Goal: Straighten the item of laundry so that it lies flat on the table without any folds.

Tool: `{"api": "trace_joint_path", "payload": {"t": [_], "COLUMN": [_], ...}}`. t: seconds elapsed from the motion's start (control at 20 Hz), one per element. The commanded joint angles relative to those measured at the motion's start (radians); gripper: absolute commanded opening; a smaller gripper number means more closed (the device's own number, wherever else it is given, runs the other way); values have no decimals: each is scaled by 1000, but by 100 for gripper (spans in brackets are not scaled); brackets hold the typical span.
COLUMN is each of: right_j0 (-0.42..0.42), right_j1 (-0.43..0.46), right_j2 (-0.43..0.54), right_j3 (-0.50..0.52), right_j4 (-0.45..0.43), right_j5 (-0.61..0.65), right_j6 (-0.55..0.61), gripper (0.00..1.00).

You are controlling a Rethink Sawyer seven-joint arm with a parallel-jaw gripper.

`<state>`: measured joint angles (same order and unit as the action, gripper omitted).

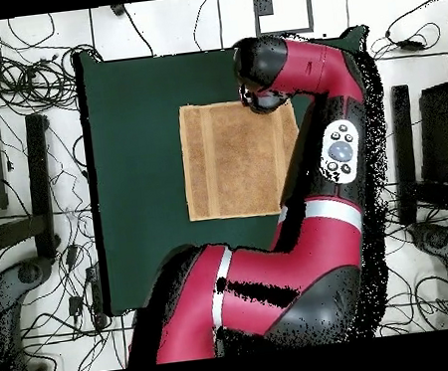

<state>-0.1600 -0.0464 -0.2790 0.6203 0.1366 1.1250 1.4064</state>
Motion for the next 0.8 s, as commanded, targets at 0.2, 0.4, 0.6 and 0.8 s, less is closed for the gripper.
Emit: {"api": "trace_joint_path", "payload": {"t": [0.2, 0.4, 0.6, 0.8], "right_j0": [43, 44, 44, 39], "right_j1": [46, 45, 34, 80], "right_j2": [72, 70, 72, 75], "right_j3": [77, 82, 104, 59], "right_j4": [4, 4, 3, -10], "right_j5": [-24, -25, -34, -57], "right_j6": [219, 212, 200, 181], "gripper": [100, 100, 100, 100]}}
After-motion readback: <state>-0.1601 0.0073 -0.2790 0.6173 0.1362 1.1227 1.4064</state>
